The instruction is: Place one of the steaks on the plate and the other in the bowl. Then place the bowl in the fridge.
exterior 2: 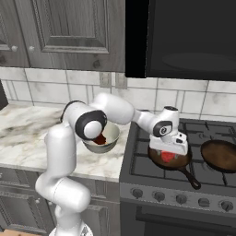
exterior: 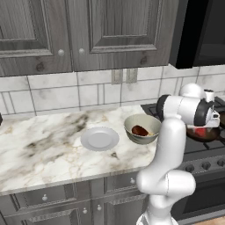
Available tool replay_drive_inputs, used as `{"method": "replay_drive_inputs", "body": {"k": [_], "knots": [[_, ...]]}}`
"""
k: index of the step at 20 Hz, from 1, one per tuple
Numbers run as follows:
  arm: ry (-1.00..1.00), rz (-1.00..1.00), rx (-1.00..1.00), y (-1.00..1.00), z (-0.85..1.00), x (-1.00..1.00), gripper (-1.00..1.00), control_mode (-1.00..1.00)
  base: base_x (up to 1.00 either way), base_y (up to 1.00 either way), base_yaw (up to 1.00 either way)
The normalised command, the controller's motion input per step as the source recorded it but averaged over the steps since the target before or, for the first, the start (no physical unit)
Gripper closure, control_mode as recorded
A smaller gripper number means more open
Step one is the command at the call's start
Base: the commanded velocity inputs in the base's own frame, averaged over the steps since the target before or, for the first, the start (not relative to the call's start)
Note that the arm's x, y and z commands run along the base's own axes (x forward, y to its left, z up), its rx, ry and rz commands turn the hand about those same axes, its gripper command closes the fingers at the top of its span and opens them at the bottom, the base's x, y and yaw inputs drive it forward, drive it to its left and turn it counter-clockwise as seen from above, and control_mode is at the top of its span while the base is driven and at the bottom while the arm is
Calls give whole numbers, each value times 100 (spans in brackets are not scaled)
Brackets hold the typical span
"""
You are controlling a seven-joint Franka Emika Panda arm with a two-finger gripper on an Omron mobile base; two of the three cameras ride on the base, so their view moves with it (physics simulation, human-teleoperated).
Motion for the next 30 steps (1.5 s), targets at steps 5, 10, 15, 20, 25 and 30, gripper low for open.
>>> {"method": "replay_drive_inputs", "body": {"k": [5, 10, 15, 20, 25, 30], "knots": [[7, 0, 0, 0, -20, 0, -100, -100, 0, 0, 0], [2, 0, 0, 0, -8, 0, -100, -100, 0, 0, 0], [4, 0, 0, 0, -15, 0, 100, -100, 0, 0, 0], [4, 0, 0, 0, -22, 0, 100, -100, 0, 0, 0], [1, 0, 0, 0, -14, 0, 100, -100, 0, 0, 0], [0, 0, 1, -3, 7, -1, 100, -100, 0, 0, 0]]}}
